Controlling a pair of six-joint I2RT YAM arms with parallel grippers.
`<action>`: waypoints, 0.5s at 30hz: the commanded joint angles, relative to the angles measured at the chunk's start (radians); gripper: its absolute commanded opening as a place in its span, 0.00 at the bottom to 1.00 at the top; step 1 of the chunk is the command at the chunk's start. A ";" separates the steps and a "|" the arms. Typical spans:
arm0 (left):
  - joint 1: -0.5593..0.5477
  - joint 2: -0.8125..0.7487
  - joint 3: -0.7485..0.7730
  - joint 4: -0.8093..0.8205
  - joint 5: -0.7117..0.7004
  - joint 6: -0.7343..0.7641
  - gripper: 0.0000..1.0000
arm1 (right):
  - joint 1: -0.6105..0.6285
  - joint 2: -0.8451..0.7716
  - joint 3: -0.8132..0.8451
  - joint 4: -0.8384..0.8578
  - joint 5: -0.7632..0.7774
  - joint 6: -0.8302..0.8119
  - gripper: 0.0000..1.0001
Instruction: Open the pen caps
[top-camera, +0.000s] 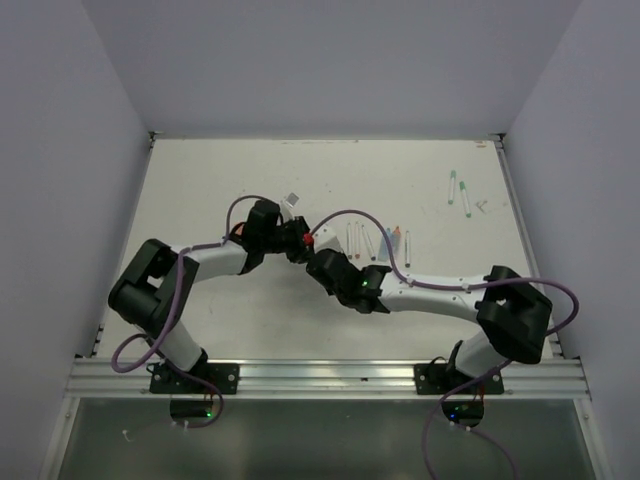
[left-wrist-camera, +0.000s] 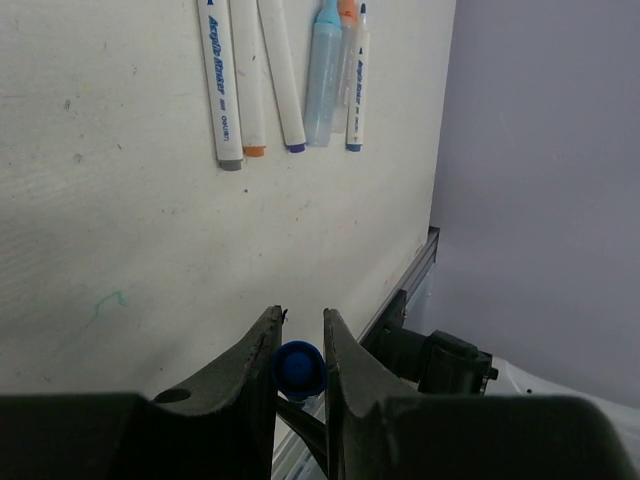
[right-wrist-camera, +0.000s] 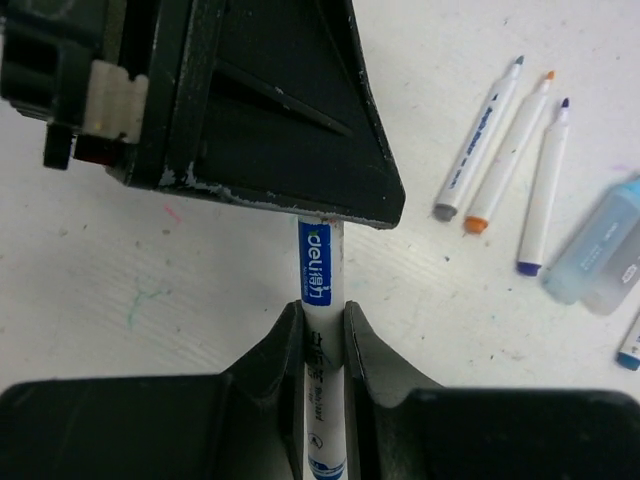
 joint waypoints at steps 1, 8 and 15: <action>0.077 0.012 0.099 -0.034 -0.056 -0.056 0.00 | -0.032 -0.025 -0.023 -0.157 0.176 -0.033 0.00; 0.094 -0.035 0.184 -0.135 -0.137 0.099 0.00 | -0.324 -0.097 -0.151 0.133 -0.620 -0.012 0.00; 0.103 -0.120 0.142 -0.116 -0.216 0.204 0.00 | -0.356 -0.027 -0.102 0.212 -1.071 0.023 0.00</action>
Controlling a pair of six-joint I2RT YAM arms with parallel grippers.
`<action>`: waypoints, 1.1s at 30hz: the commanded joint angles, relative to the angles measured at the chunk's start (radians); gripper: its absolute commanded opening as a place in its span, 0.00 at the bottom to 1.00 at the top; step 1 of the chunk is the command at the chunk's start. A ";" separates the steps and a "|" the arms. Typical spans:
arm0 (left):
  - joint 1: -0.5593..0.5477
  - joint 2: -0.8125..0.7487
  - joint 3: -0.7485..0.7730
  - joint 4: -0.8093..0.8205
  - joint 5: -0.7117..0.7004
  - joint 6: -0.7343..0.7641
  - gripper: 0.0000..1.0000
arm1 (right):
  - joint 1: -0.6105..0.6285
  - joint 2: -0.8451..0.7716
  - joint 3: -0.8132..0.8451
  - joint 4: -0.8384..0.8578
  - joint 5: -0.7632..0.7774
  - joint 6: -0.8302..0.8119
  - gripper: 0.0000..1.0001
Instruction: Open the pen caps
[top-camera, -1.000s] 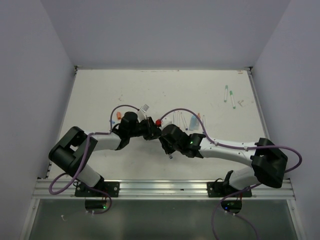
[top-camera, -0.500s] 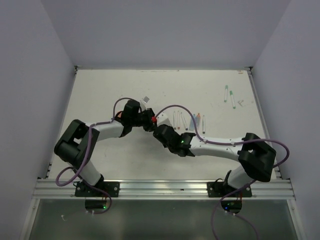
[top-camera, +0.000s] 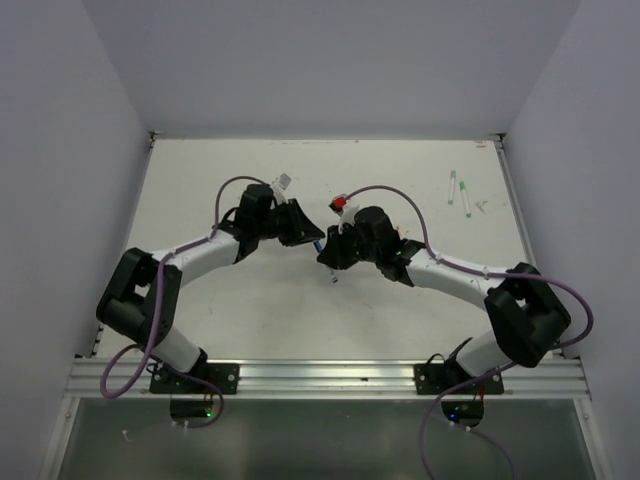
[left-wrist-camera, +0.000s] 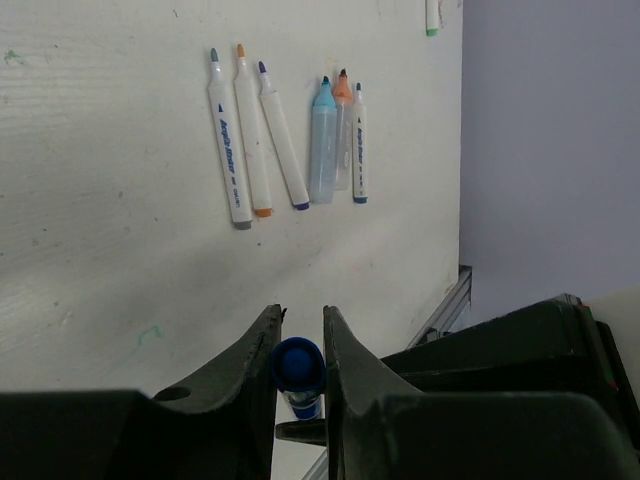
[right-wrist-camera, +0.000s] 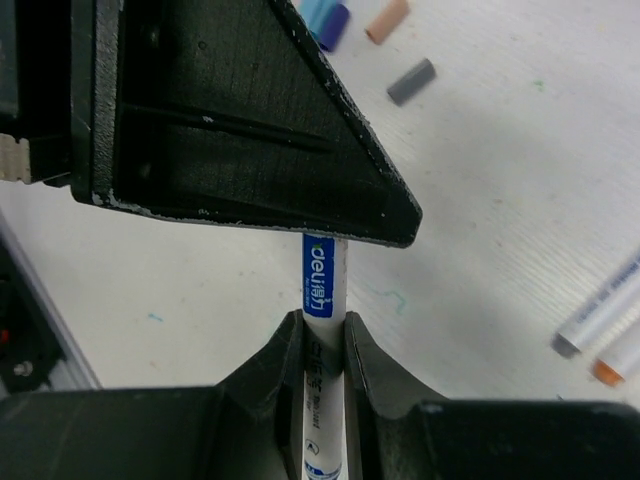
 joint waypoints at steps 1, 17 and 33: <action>0.076 -0.054 0.011 0.079 -0.087 0.065 0.00 | -0.006 0.054 -0.016 -0.040 -0.356 0.067 0.00; 0.144 0.055 0.046 0.031 -0.023 -0.210 0.00 | 0.198 0.042 0.145 -0.418 0.670 -0.075 0.00; 0.222 0.070 0.265 -0.194 -0.065 -0.052 0.00 | 0.046 -0.043 0.024 -0.268 0.330 -0.029 0.00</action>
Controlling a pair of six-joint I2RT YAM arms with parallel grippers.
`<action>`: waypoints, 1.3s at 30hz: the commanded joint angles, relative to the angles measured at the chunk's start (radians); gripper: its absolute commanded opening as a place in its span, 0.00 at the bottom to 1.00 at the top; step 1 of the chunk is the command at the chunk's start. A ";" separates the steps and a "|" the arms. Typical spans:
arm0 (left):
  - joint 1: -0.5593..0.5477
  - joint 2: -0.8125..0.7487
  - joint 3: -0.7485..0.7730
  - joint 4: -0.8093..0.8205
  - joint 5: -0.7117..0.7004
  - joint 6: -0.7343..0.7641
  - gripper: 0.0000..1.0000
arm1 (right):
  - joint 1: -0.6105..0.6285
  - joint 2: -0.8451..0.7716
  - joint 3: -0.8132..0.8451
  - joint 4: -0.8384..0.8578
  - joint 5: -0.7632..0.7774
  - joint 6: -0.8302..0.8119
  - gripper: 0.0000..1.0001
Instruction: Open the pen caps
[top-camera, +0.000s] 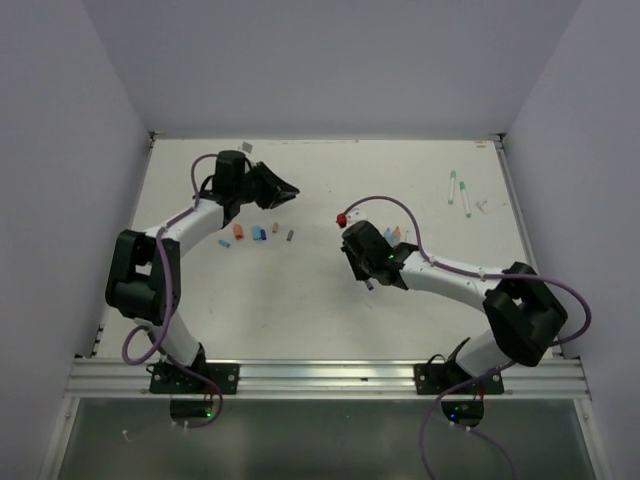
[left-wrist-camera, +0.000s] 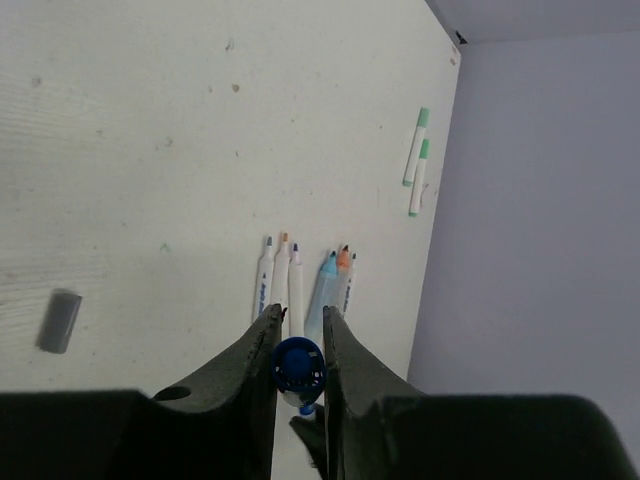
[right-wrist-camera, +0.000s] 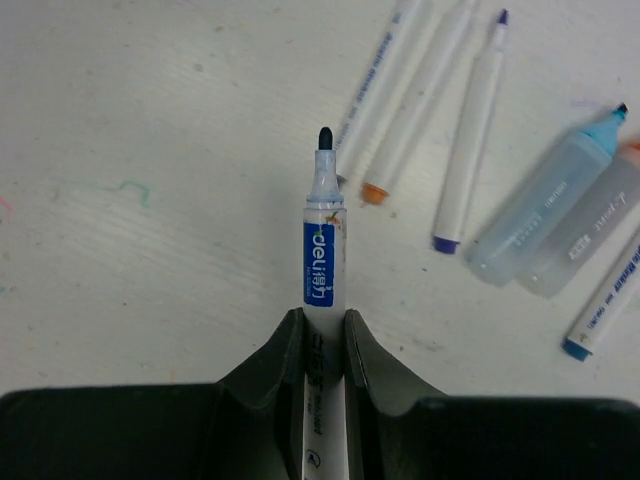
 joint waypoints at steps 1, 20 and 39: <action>0.004 -0.094 -0.012 -0.111 -0.097 0.167 0.00 | -0.066 -0.092 -0.021 0.071 -0.181 0.041 0.00; 0.015 -0.380 -0.365 -0.246 -0.621 0.424 0.00 | -0.522 -0.139 -0.098 -0.045 -0.034 0.146 0.00; 0.039 -0.336 -0.549 -0.080 -0.836 0.263 0.00 | -0.556 0.069 -0.017 -0.074 0.039 0.186 0.00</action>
